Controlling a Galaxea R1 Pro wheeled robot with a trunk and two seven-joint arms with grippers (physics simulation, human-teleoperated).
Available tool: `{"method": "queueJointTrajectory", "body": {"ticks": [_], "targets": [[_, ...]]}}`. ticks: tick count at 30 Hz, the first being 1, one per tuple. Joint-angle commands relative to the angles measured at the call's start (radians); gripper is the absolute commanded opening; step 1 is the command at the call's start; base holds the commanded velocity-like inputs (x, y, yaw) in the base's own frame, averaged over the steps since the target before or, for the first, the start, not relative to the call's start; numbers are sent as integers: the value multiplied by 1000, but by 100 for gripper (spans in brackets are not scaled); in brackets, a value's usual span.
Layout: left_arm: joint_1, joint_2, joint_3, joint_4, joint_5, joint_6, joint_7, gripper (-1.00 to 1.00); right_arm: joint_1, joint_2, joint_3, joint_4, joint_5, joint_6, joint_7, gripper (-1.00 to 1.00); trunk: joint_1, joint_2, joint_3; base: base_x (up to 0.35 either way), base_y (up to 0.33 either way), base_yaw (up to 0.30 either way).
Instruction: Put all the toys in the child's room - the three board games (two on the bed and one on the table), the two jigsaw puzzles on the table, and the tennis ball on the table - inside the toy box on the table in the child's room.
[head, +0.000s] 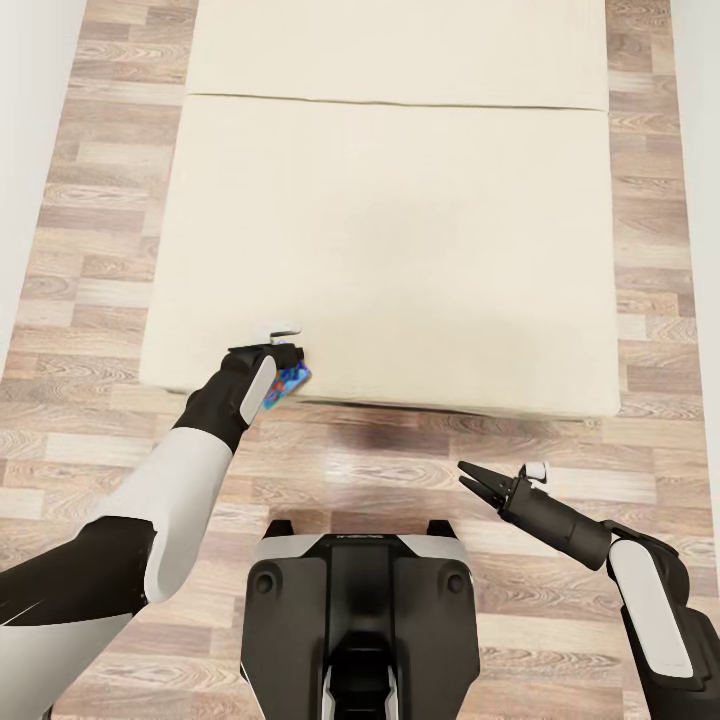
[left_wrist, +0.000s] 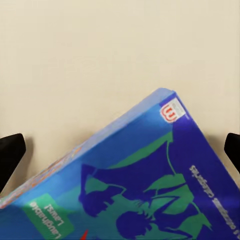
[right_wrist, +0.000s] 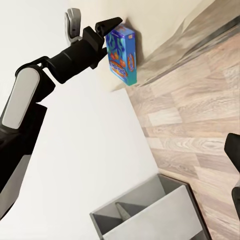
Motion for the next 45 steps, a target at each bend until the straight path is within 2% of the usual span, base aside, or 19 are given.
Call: {"method": "queueJointTrajectory", "body": {"ticks": [1, 45], "targets": [[0, 1, -4, -1, 11, 4, 9, 100, 0, 0, -1, 0, 4, 5, 6, 100, 1, -2, -1, -19, 0, 0], [0, 1, -4, -1, 11, 4, 8, 100, 0, 0, -1, 0, 5, 5, 6, 100, 1, -2, -1, -14, 0, 0]]}}
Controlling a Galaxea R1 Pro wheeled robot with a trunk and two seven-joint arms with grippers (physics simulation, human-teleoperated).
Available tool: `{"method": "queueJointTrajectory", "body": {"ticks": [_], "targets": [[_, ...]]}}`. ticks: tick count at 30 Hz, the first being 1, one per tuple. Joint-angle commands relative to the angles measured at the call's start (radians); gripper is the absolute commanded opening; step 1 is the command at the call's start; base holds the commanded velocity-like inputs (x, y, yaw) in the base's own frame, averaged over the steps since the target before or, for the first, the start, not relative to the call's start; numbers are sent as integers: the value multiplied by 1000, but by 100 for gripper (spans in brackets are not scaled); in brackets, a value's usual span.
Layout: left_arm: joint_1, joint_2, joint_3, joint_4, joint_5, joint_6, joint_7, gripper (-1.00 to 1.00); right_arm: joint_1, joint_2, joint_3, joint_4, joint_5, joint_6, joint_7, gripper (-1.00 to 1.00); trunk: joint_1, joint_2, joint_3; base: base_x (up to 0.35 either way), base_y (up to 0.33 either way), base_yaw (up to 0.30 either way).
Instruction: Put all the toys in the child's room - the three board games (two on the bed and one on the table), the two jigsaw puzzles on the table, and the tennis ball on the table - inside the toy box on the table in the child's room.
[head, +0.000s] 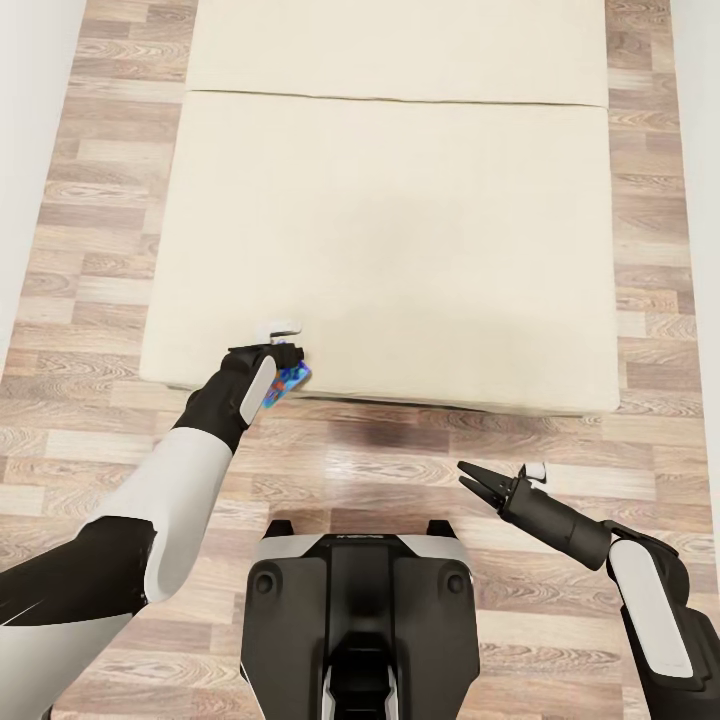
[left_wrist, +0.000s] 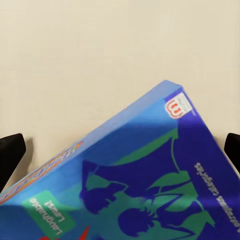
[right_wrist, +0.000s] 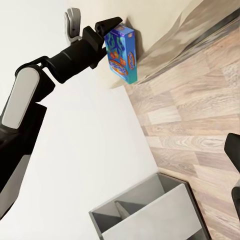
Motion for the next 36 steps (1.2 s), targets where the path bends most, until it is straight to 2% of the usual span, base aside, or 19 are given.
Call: {"method": "queueJointTrajectory", "body": {"ticks": [1, 13, 21, 27, 31, 34, 36], "targets": [[0, 1, -4, -1, 11, 4, 9, 100, 0, 0, -1, 0, 4, 5, 6, 100, 1, -2, -1, 0, 0, 0], [0, 2, -3, -1, 12, 4, 9, 100, 0, 0, -2, 0, 4, 5, 6, 100, 1, -2, -1, 0, 0, 0], [0, 10, 15, -26, 12, 4, 4, 100, 0, 0, -2, 0, 5, 5, 6, 100, 1, -2, -1, 0, 0, 0], [0, 57, 21, -100, 21, 18, 2, 100, 0, 0, -2, 0, 5, 5, 6, 100, 1, -2, -1, 0, 0, 0], [0, 73, 25, -122, 23, 33, 1, 100, 0, 0, -2, 0, 4, 5, 7, 100, 1, -2, -1, 0, 0, 0], [0, 95, 45, -151, 24, 54, -3, 100, 0, 0, -2, 0, 4, 5, 7, 100, 1, -2, -1, 0, 0, 0], [0, 116, 74, -181, 25, 76, -16, 100, 0, 0, -2, 0, 3, 5, 7, 100, 1, -2, -1, 0, 0, 0]]}}
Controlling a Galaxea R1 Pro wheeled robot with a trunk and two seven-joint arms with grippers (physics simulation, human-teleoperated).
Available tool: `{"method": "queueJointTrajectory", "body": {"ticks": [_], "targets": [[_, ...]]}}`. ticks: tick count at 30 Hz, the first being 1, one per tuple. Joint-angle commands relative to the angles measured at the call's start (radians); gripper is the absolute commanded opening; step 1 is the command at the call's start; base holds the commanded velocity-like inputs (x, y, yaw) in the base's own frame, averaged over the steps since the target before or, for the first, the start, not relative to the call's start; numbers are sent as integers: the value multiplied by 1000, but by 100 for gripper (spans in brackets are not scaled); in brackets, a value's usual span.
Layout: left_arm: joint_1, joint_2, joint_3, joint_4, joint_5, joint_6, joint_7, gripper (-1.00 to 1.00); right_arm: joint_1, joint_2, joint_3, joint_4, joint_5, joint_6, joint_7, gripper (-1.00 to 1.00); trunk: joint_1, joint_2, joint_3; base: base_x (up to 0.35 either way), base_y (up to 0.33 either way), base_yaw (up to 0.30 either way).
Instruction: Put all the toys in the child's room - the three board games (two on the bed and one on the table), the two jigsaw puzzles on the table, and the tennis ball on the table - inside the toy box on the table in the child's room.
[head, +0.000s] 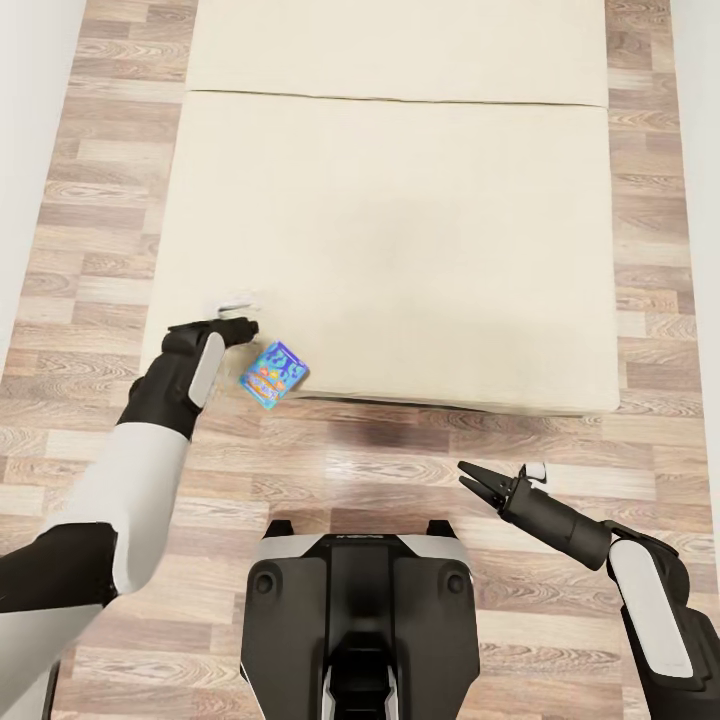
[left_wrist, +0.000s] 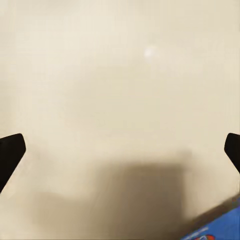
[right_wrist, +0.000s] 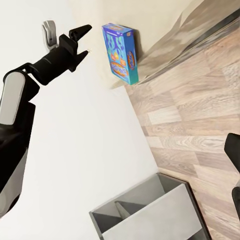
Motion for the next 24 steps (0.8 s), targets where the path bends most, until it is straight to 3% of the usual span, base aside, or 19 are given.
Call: {"method": "queueJointTrajectory", "body": {"ticks": [1, 6, 16, 20, 21, 24], "targets": [[0, 5, 10, -9, 12, 12, 1, 100, 0, 0, -1, 0, 4, 4, 5, 100, 1, -1, -1, 0, 0, 0], [0, 34, 58, -51, 12, 67, -45, 100, 0, -1, -1, 0, 4, 4, 6, 100, 1, -1, -1, 0, 0, 0], [7, 135, 204, -112, 11, 219, -281, 100, 0, -1, -1, 0, 4, 4, 6, 100, 1, -1, -1, 0, 0, 0], [19, 182, 262, -117, 11, 250, -365, 100, 0, -1, -1, 0, 4, 4, 6, 100, 1, -1, -1, 0, 0, 0], [28, 208, 290, -118, 11, 265, -401, 100, 0, -1, -1, 0, 4, 4, 6, 100, 1, -1, -1, 0, 0, 0], [46, 250, 332, -119, 13, 293, -457, 100, 0, 0, -1, 0, 4, 4, 6, 100, 1, -1, -1, 0, 0, 0]]}}
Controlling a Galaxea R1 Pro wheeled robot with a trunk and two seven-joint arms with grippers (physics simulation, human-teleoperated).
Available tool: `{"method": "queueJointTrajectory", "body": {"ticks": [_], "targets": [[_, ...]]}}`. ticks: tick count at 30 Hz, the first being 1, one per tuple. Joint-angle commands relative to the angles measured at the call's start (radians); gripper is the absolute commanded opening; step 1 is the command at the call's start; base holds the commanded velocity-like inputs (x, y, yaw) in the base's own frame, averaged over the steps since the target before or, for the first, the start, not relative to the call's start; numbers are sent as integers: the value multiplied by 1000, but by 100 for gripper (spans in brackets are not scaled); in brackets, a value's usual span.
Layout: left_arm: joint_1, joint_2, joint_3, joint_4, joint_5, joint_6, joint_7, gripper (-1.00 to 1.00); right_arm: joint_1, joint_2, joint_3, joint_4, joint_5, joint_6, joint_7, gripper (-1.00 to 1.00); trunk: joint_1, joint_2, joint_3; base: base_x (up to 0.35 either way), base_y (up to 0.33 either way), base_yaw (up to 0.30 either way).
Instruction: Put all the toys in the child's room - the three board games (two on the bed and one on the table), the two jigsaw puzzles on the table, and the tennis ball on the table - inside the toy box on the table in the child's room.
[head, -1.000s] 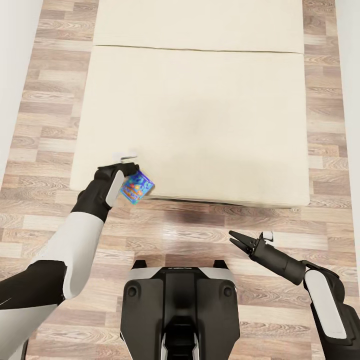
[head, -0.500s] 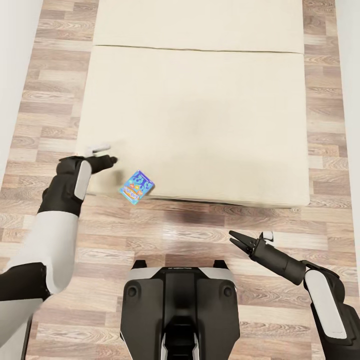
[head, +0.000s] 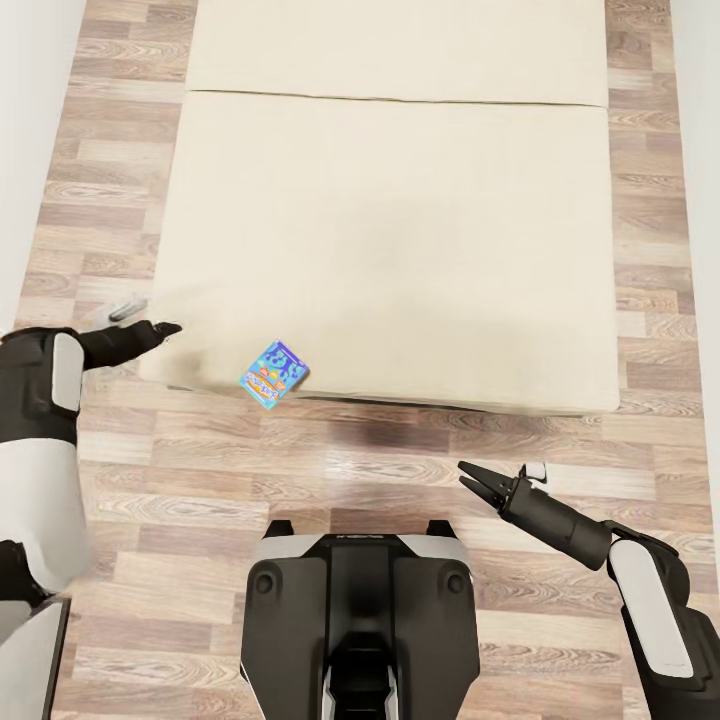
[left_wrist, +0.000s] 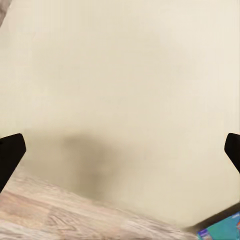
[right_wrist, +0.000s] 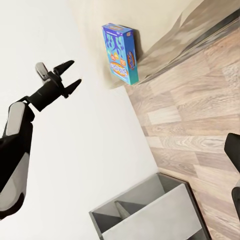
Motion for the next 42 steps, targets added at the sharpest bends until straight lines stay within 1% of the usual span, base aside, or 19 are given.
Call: {"method": "queueJointTrajectory", "body": {"ticks": [1, 4, 7, 9, 10, 17, 20, 22, 26, 28, 33, 42], "targets": [[7, 14, 16, -1, 5, 18, -24, 100, 0, 0, -1, 0, 4, 5, 6, 100, 1, -2, -1, 0, 0, 0], [35, 53, 58, 1, 6, 55, -99, 100, 0, 0, -1, 0, 5, 5, 6, 100, 1, -2, -1, 0, 0, 0], [78, 87, 96, 2, 6, 82, -198, 100, 0, 0, -1, 0, 5, 5, 6, 100, 1, -2, -1, 0, 0, 0], [114, 105, 115, 2, 6, 93, -277, 100, 0, 1, -1, 0, 5, 5, 6, 100, 1, -2, -1, 0, 0, 0], [153, 121, 129, 3, 5, 101, -363, 100, 0, 1, -1, 0, 5, 5, 7, 100, 1, -2, -1, 0, 0, 0], [296, 180, 148, 5, 1, 108, -669, 100, 0, 0, -1, -1, 5, 4, 7, 100, 1, -2, -1, 0, 0, 0], [361, 197, 150, 6, -1, 104, -777, 100, 0, 0, -1, -1, 5, -2, 8, 100, 1, -2, -1, 0, 0, 0], [401, 203, 151, 6, -2, 98, -833, 100, 0, -1, 0, -2, 5, -12, 8, 100, 1, -2, -1, 0, 0, 0], [458, 211, 153, 1, -1, 75, -920, 100, 0, 3, 1, -2, 5, -52, 9, 100, 1, -2, -1, 0, 0, 0], [469, 211, 151, -3, 1, 69, -939, 100, 0, 5, 1, -2, 5, -68, 9, 100, 1, -2, -1, 0, 0, 0], [483, 213, 147, -7, 2, 61, -973, 100, 1, 8, 4, -3, 6, -96, 10, 100, 1, -2, 4, 0, 0, 0], [487, 216, 147, -9, 1, 57, -1009, 100, 16, 10, 3, -4, 6, -104, 12, 100, 1, -2, 17, 0, 0, 0]]}}
